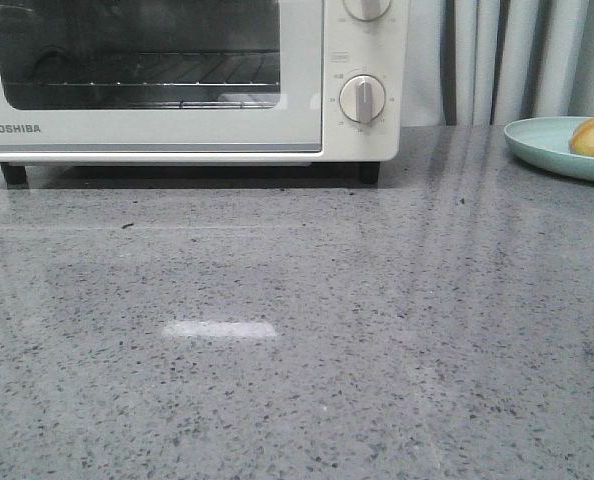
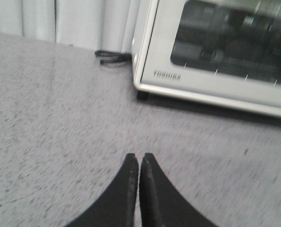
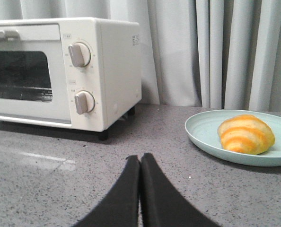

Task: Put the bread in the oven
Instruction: 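Move the left gripper toward the toaster oven door handle, then hook the door handle with the left gripper and pull it down open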

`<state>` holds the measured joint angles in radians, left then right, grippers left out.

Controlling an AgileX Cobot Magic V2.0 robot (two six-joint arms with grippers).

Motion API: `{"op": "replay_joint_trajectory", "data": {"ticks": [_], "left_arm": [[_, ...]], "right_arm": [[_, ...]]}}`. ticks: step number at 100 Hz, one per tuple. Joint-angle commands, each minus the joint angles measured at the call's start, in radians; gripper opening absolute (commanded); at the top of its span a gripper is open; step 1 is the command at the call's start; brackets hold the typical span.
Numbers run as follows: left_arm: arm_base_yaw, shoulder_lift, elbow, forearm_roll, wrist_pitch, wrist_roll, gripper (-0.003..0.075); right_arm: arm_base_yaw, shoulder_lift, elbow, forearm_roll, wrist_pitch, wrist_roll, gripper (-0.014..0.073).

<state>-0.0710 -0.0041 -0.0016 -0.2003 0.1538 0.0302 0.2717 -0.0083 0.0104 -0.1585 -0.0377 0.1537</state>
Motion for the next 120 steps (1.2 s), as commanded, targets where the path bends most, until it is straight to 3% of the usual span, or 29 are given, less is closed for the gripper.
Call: {"op": "replay_joint_trajectory", "data": {"ticks": [1,11,23,35,41,53,66,75,85,100,120], "left_arm": [[0.004,-0.031,0.024,-0.155,-0.170,0.000,-0.0021],[0.004,-0.031,0.024,-0.343,-0.216,0.000,-0.0021],[0.004,-0.031,0.024,-0.365,-0.216,0.000,-0.0021],[0.002,-0.031,0.008,-0.498,-0.216,0.000,-0.0021],[0.002,-0.029,-0.016,-0.494,-0.210,0.002,-0.0021],[0.002,0.011,-0.105,-0.401,-0.112,0.010,-0.0022],[0.002,0.144,-0.251,-0.306,-0.013,0.024,-0.0022],[0.002,0.272,-0.367,-0.304,0.040,0.133,-0.0021],[0.002,0.421,-0.495,-0.304,0.085,0.269,-0.0021],[-0.014,0.625,-0.665,-0.315,0.095,0.326,-0.0021],[-0.200,0.837,-0.822,-0.313,0.015,0.387,-0.0021]], "right_arm": [[-0.005,-0.022,0.013,0.056,-0.093,0.004,-0.0057],[-0.005,-0.022,0.013,0.159,-0.093,0.004,-0.0058],[-0.005,-0.022,0.013,0.301,-0.095,0.007,-0.0058],[-0.005,-0.022,0.001,0.340,-0.082,0.008,-0.0058],[-0.005,-0.016,-0.026,0.340,-0.053,0.008,-0.0058],[-0.005,0.031,-0.134,0.280,0.065,0.008,-0.0058],[-0.003,0.139,-0.297,0.052,0.253,0.006,-0.0058],[-0.003,0.236,-0.374,-0.039,0.319,0.006,-0.0058],[-0.003,0.330,-0.420,-0.053,0.295,0.006,-0.0058],[-0.003,0.424,-0.430,-0.053,0.199,0.006,-0.0058],[-0.003,0.460,-0.430,-0.053,0.152,0.006,-0.0058]]}}
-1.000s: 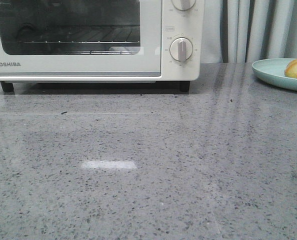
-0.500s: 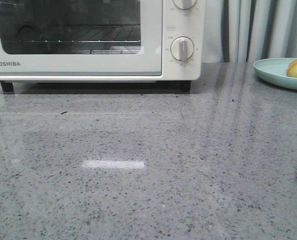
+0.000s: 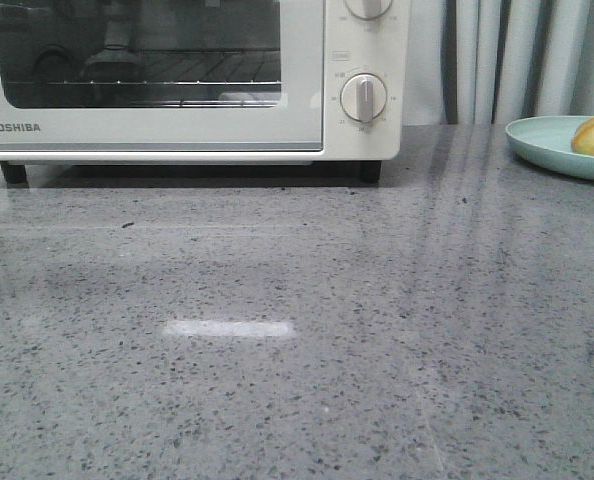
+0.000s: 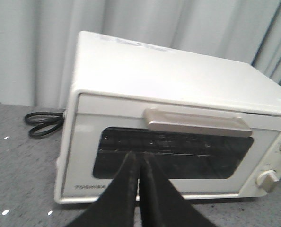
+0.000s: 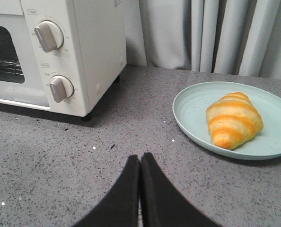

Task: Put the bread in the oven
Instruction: 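Hook the door handle with the left gripper and pull it down open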

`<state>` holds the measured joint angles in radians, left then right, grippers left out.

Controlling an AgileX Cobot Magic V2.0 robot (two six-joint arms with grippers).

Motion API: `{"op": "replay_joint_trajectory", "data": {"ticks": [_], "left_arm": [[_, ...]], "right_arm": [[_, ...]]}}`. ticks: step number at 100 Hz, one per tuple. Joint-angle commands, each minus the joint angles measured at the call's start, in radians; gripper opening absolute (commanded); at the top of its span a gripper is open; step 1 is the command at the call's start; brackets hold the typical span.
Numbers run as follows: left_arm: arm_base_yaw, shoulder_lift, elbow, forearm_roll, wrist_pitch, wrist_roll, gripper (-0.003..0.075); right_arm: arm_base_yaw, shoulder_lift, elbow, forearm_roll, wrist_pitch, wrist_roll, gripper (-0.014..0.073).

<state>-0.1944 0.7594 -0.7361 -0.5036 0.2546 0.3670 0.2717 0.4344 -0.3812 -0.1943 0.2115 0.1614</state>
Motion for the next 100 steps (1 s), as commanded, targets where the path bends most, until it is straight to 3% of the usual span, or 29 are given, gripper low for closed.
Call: {"op": "replay_joint_trajectory", "data": {"ticks": [1,13,25,58,100], "left_arm": [[-0.084,0.081,-0.093,-0.009,-0.086,0.064,-0.0021],[-0.195,0.212,-0.174,-0.009,-0.129,0.120,-0.0021],[-0.240,0.305,-0.230,-0.011,-0.223,0.120,-0.0021],[-0.245,0.478,-0.298,-0.017,-0.317,0.120,-0.0021],[-0.241,0.535,-0.298,-0.017,-0.296,0.120,-0.0021]], "right_arm": [[-0.003,0.017,-0.038,-0.019,-0.100,-0.001,-0.0058],[-0.003,0.017,-0.038,-0.019,-0.100,-0.001,-0.0058],[-0.003,0.017,-0.038,-0.019,-0.100,-0.001,-0.0058],[-0.003,0.017,-0.038,-0.019,-0.100,-0.001,-0.0058],[-0.003,0.017,-0.038,-0.019,-0.100,-0.001,-0.0058]]}}
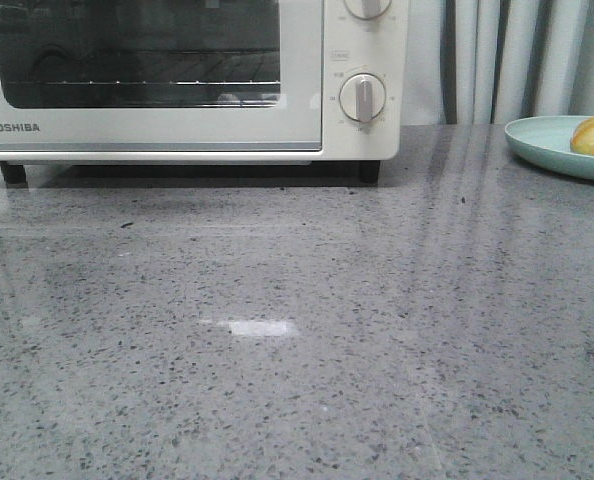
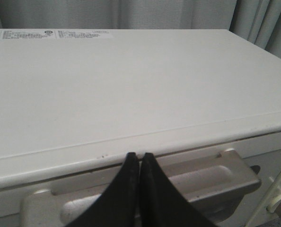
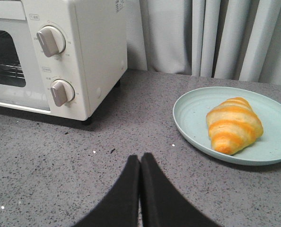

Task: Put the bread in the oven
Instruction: 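Hook the door handle with the left gripper and pull it down open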

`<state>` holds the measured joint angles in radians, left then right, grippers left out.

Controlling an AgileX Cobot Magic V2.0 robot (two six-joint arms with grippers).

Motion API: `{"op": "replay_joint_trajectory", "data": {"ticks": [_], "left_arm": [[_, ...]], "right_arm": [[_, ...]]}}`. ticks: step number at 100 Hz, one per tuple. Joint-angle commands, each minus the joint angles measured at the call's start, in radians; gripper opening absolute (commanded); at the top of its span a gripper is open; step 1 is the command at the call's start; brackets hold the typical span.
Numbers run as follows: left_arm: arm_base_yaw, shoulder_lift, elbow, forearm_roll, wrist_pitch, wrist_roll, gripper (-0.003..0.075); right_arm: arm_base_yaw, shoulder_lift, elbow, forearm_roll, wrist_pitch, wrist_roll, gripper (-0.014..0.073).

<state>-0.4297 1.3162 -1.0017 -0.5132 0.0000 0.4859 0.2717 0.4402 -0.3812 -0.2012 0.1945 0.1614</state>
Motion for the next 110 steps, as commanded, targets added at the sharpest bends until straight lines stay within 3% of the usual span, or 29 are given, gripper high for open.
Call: {"op": "replay_joint_trajectory", "data": {"ticks": [1,20,55,110], "left_arm": [[-0.006,-0.022,-0.033,-0.008,-0.037,0.001,-0.0021],[-0.006,-0.022,-0.033,0.047,0.177,0.001,-0.0021],[-0.006,-0.101,-0.016,0.127,0.403,0.001,-0.0022],[-0.006,-0.129,0.189,0.132,0.464,0.001,-0.0022]], "right_arm": [[-0.003,0.012,-0.038,-0.012,-0.083,-0.001,-0.0058],[-0.003,0.012,-0.038,-0.012,-0.105,-0.001,-0.0058],[-0.003,0.012,-0.090,-0.012,-0.165,-0.001,-0.0058],[-0.003,0.012,-0.220,-0.012,-0.147,-0.001,-0.0058]]}}
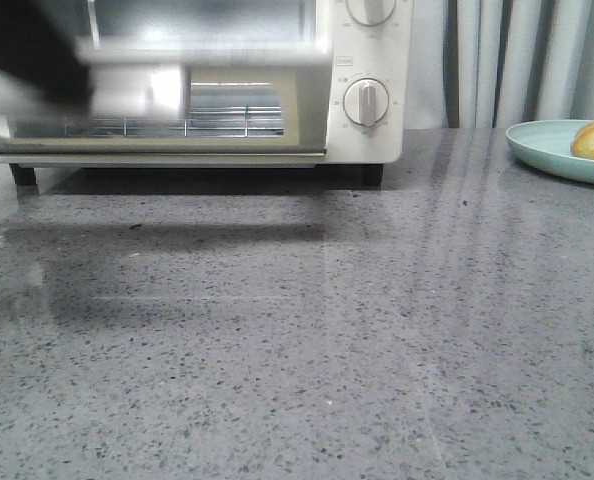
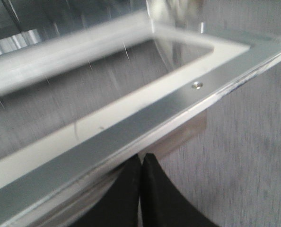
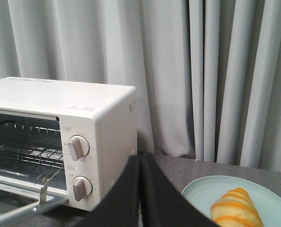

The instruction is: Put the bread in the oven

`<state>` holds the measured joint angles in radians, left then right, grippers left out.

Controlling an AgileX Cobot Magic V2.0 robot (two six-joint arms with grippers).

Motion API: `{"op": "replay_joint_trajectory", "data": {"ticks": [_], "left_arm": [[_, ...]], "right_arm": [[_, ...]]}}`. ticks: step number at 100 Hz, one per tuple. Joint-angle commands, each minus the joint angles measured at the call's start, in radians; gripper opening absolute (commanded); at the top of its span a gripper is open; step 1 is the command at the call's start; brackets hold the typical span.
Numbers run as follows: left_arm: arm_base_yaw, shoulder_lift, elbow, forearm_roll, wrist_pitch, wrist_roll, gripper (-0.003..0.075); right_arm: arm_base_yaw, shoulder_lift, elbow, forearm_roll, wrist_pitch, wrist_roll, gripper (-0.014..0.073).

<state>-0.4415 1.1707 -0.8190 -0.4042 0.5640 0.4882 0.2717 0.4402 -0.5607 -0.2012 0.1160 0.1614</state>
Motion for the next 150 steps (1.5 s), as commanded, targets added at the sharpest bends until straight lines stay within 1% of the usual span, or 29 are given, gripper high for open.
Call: {"op": "replay_joint_trajectory", "data": {"ticks": [1,20,34,44,57,71,82,93,108,113,117,123,132,137,142,150], "left_arm": [[0.006,0.016,0.011,0.023,-0.100,-0.002,-0.0022],[0.006,0.016,0.063,0.021,-0.103,-0.002,-0.0022],[0.006,0.016,0.068,0.021,-0.102,-0.002,-0.0021],[0.006,0.016,0.068,0.021,-0.085,-0.002,-0.0021],[0.006,-0.007,0.068,0.007,-0.045,-0.002,-0.0022],[0.006,-0.123,0.068,-0.037,-0.047,-0.002,-0.0022],[0.006,-0.264,0.068,-0.056,-0.072,-0.002,-0.0022],[0.006,-0.408,0.068,-0.056,-0.095,-0.002,-0.0022],[0.006,-0.545,0.068,-0.056,-0.099,-0.002,-0.0022],[0.006,-0.579,0.068,-0.056,-0.099,-0.002,-0.0022],[0.006,-0.604,0.068,-0.056,-0.099,-0.002,-0.0022],[0.006,-0.629,0.068,-0.056,-0.097,-0.002,-0.0021],[0.006,-0.654,0.068,-0.056,-0.079,-0.002,-0.0022],[0.006,-0.658,0.068,-0.056,-0.063,-0.002,-0.0022],[0.006,-0.660,0.068,-0.056,-0.047,-0.002,-0.0021],[0.006,-0.660,0.068,-0.056,-0.029,-0.002,-0.0021]], "right_arm": [[-0.003,0.012,-0.041,-0.012,-0.069,-0.001,-0.0058],[-0.003,0.012,-0.041,-0.012,-0.017,-0.001,-0.0058],[-0.003,0.012,-0.041,-0.012,0.003,-0.001,-0.0058],[-0.003,0.023,-0.041,-0.012,0.046,-0.001,-0.0058],[-0.003,0.030,-0.041,-0.011,0.063,-0.001,-0.0058],[-0.003,0.030,-0.059,-0.001,0.088,-0.001,-0.0058],[-0.003,0.066,-0.108,0.014,0.170,0.005,-0.0058],[-0.005,0.180,-0.205,0.014,0.291,0.009,-0.0057],[-0.008,0.370,-0.380,0.014,0.399,0.009,-0.0051],[-0.017,0.429,-0.435,0.014,0.427,0.009,-0.0025],[-0.032,0.477,-0.477,0.014,0.445,0.009,0.0015],[-0.062,0.550,-0.525,0.022,0.465,0.009,0.0105],[-0.134,0.641,-0.582,0.047,0.502,0.009,0.0241],[-0.177,0.698,-0.598,0.069,0.512,0.009,0.0289],[-0.223,0.746,-0.604,0.084,0.505,0.009,0.0309],[-0.271,0.817,-0.604,0.095,0.477,0.009,0.0308]]}}
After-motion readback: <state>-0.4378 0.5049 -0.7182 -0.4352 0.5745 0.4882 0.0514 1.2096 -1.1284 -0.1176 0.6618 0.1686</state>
